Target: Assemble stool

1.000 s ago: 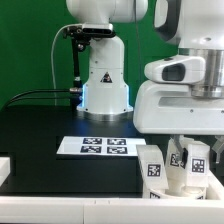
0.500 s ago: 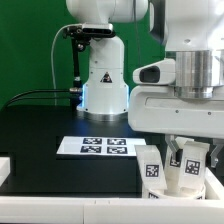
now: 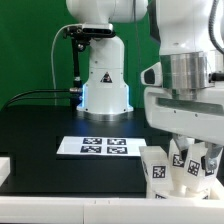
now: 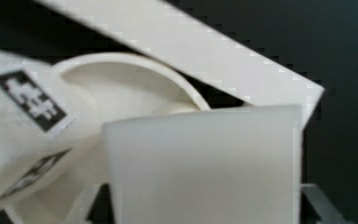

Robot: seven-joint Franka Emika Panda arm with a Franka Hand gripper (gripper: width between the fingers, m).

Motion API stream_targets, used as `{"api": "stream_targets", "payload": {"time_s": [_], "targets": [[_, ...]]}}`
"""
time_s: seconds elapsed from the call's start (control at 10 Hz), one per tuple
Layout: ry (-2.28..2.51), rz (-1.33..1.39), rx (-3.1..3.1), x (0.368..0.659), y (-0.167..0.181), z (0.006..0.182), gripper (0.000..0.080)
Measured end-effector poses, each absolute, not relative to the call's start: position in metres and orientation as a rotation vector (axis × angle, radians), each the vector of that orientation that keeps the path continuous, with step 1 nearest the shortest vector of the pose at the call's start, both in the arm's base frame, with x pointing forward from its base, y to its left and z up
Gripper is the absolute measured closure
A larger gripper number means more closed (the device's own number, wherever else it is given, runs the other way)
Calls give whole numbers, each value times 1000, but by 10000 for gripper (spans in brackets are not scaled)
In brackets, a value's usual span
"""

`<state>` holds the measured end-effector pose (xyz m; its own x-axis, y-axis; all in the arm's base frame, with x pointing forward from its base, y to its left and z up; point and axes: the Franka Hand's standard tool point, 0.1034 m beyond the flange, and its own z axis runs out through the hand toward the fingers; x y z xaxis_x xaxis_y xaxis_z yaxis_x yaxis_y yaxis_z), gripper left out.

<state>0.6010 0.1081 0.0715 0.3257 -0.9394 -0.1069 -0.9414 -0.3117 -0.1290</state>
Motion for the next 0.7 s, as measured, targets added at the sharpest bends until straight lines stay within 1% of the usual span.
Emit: {"api": "stream_targets", "payload": {"time_s": [0.4,0.7], "targets": [[2008,49,-2193,601,109,72,462],[2448,87,-1654,602,122,70,462]]}}
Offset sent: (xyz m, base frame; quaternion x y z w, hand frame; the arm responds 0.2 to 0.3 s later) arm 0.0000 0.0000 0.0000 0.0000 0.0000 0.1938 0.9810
